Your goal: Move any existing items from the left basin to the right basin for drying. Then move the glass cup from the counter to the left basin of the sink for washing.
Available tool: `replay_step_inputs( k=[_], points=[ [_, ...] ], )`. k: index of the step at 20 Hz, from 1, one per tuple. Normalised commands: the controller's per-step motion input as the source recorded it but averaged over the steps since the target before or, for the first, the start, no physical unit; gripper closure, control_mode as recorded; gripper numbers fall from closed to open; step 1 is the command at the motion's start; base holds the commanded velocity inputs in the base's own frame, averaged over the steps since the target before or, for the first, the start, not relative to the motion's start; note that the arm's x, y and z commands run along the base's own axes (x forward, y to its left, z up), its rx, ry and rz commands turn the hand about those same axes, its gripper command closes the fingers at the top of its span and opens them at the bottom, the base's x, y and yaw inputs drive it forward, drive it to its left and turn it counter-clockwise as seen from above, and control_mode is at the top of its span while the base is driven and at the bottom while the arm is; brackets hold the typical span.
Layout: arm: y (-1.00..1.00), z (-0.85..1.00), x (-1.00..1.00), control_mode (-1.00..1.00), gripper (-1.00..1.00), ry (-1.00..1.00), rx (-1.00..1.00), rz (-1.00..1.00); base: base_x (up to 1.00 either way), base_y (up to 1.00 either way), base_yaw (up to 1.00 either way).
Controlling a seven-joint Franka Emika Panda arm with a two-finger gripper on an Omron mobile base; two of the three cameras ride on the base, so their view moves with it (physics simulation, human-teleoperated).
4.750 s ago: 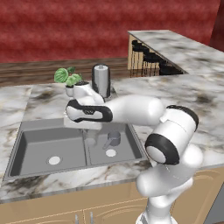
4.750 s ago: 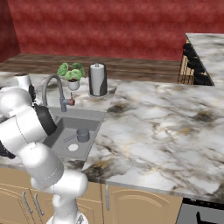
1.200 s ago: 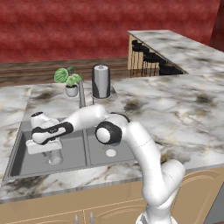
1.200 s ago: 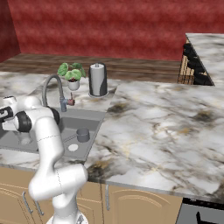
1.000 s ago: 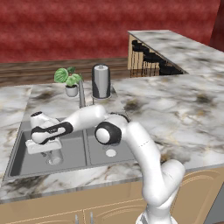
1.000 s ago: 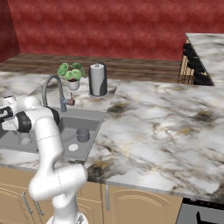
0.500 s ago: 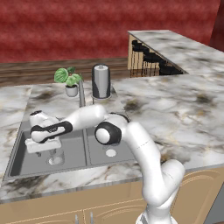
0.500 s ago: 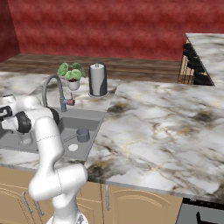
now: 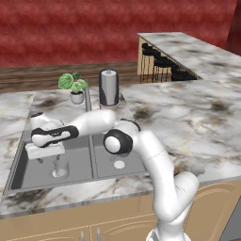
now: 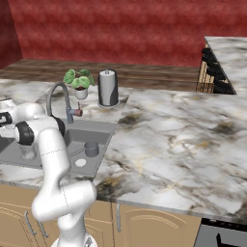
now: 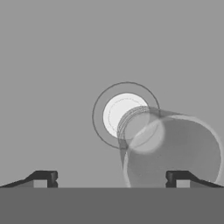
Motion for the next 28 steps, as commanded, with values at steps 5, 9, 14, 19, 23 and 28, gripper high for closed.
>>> replay_step_inputs(
  k=[5, 9, 14, 19, 23, 28],
  points=[
    [0.0, 0.35, 0.0, -1.0, -1.0, 0.0, 0.0, 0.0, 0.0, 0.0, 0.0],
    [-0.02, 0.32, -0.06, -1.0, -1.0, 0.0, 0.0, 0.0, 0.0, 0.0, 0.0],
    [-0.07, 0.3, -0.15, -1.0, -1.0, 0.0, 0.0, 0.0, 0.0, 0.0, 0.0],
    [-0.12, 0.31, -0.26, -1.0, -1.0, -0.03, 0.0, 0.0, 0.0, 0.0, 0.0],
    [-0.13, 0.31, -0.26, -1.0, -1.0, -0.03, 0.0, 0.0, 0.0, 0.0, 0.0],
    [-0.11, 0.34, -0.27, -1.0, -1.0, -0.04, 0.0, 0.01, 0.0, 0.0, 0.0]
  ],
)
